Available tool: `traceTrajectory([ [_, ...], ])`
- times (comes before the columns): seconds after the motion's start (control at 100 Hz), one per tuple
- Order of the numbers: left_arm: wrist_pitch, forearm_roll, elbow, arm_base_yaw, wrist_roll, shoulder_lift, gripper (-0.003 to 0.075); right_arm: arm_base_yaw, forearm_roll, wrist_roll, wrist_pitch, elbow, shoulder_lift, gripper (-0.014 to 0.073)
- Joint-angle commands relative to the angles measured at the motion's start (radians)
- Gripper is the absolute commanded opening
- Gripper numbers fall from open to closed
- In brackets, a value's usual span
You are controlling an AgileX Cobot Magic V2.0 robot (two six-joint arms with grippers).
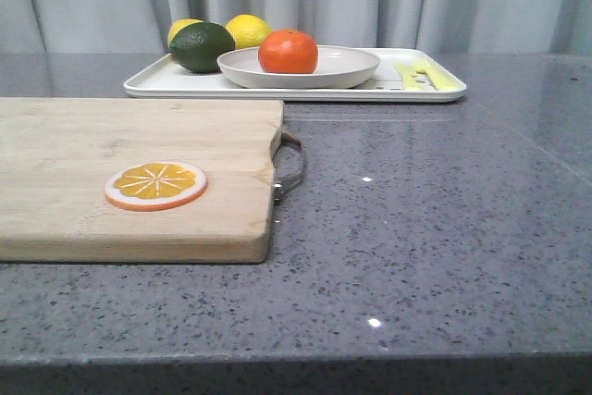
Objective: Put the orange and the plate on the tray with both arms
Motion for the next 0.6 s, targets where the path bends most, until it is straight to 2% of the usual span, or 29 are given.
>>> traceTrajectory([
  [0.0,-0.072,-0.001,0.007,0.0,0.002,-0.033,-0.002,-0.02,-0.023,-0.007,-0.273,0.041,-0.02,-0.0067],
  [0.16,-0.072,-0.001,0.007,0.0,0.002,-0.033,-0.002,-0.075,-0.14,0.08,-0.524,0.156,-0.093,-0.0067],
  [0.3,-0.072,-0.001,0.007,0.0,0.002,-0.033,-0.002,-0.13,-0.256,0.224,-0.637,0.249,-0.152,-0.0067],
  [0.47,-0.072,-0.001,0.007,0.0,0.002,-0.033,-0.002,-0.157,-0.283,0.269,-0.666,0.352,-0.225,-0.0067],
  [0.59,-0.072,-0.001,0.007,0.0,0.002,-0.033,-0.002,-0.157,-0.288,0.269,-0.582,0.351,-0.277,-0.0067],
])
